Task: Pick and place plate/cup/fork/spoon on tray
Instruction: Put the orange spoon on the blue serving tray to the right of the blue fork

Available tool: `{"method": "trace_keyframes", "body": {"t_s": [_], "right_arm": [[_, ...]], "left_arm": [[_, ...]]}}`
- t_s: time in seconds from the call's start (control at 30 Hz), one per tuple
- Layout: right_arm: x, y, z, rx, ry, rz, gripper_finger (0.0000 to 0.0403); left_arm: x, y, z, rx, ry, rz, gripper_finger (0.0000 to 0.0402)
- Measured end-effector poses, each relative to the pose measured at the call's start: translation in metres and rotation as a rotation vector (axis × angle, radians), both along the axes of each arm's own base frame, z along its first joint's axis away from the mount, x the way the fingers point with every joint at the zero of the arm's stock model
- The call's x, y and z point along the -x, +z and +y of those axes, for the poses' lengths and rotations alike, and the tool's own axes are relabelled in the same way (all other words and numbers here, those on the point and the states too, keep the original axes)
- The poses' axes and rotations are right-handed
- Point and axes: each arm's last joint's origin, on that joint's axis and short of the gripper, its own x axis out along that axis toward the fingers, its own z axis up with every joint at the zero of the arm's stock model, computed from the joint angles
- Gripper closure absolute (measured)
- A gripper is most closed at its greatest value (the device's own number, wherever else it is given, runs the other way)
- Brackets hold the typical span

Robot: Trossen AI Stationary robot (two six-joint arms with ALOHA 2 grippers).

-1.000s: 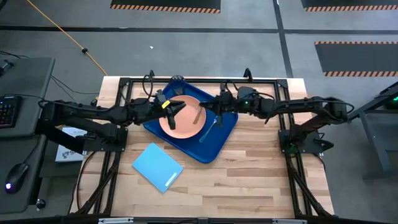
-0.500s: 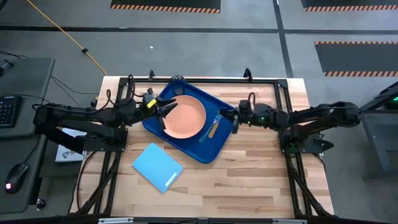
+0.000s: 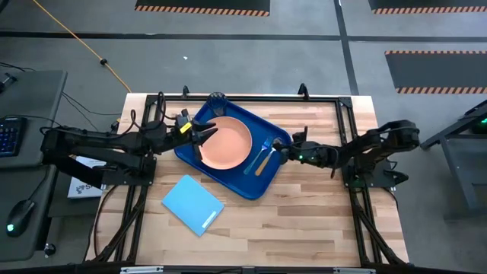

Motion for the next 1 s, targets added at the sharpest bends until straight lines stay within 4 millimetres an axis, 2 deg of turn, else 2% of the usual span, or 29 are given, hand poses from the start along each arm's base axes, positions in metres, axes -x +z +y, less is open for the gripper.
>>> {"method": "trace_keyframes", "body": {"t_s": [0.43,0.6,0.83,1.0], "right_arm": [[0.001,-0.018,0.002,-0.101,-0.041,0.069,0.0402],[0.001,-0.019,0.002,-0.100,-0.035,0.085,0.0396],[0.007,-0.028,0.002,-0.100,-0.036,0.184,0.0336],[0.007,-0.027,0.002,-0.102,-0.060,0.182,0.0300]], "left_arm": [[0.000,-0.001,0.000,0.001,0.000,0.015,0.0314],[0.000,-0.001,0.000,0.002,0.000,0.015,0.0314],[0.000,-0.001,0.000,0.002,0.000,0.015,0.0314],[0.000,-0.002,0.000,0.002,0.000,0.015,0.0314]]}}
